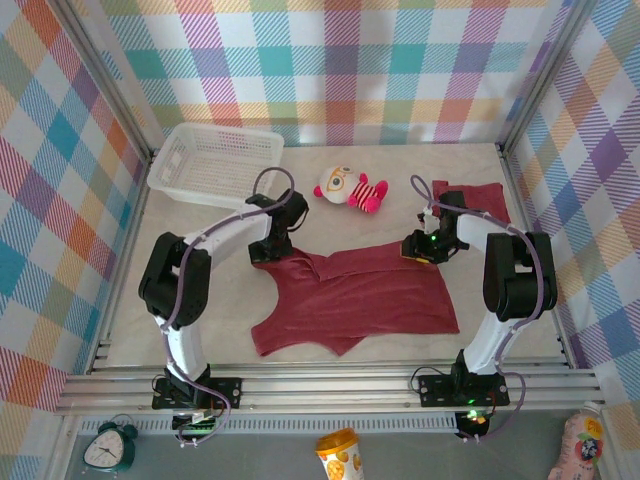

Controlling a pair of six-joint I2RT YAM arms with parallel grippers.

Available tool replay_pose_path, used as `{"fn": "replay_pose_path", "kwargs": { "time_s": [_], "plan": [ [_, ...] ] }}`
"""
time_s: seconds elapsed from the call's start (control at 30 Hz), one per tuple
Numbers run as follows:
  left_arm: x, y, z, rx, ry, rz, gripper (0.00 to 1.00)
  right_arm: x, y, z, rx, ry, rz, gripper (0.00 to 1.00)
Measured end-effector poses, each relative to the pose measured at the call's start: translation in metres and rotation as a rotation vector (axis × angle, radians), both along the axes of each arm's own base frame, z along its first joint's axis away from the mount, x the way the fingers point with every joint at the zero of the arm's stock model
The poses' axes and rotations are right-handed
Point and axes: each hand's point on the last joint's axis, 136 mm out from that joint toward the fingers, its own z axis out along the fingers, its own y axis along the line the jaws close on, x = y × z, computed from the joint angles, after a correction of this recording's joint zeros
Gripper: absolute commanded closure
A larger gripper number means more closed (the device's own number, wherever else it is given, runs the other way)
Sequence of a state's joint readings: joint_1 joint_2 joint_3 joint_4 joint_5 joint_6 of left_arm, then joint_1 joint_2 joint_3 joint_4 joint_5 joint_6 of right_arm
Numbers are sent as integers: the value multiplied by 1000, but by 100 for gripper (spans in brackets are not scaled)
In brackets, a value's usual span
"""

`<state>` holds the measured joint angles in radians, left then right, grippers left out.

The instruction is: Fold and stack the tank tops

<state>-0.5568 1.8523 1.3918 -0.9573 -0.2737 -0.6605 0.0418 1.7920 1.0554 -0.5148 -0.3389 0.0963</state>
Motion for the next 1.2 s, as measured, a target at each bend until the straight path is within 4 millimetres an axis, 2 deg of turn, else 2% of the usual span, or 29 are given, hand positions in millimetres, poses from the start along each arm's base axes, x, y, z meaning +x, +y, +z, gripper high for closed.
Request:
{"fn": "replay_pose_path", "kwargs": {
  "time_s": [0.17, 0.4, 0.6, 0.83, 1.0, 1.2],
  "plan": [
    [-16, -2, 3, -23, -11, -25, 94, 0, -2, -1, -6, 3, -6, 55],
    [-38, 11, -18, 17, 60, -61, 89, -1, -5, -2, -15, 10, -9, 56],
    [-38, 15, -27, 23, 75, -93, 81, -4, -10, -3, -26, 23, -18, 56],
    [-43, 33, -50, 54, 164, -109, 77, -4, -17, -4, -30, 27, -34, 56],
    [-37, 48, -50, 77, 175, -108, 76, -3, -19, -4, -30, 27, -40, 56],
    [-20, 61, -44, 123, 147, -122, 75, -3, -19, -5, -32, 29, -40, 56]
  ]
}}
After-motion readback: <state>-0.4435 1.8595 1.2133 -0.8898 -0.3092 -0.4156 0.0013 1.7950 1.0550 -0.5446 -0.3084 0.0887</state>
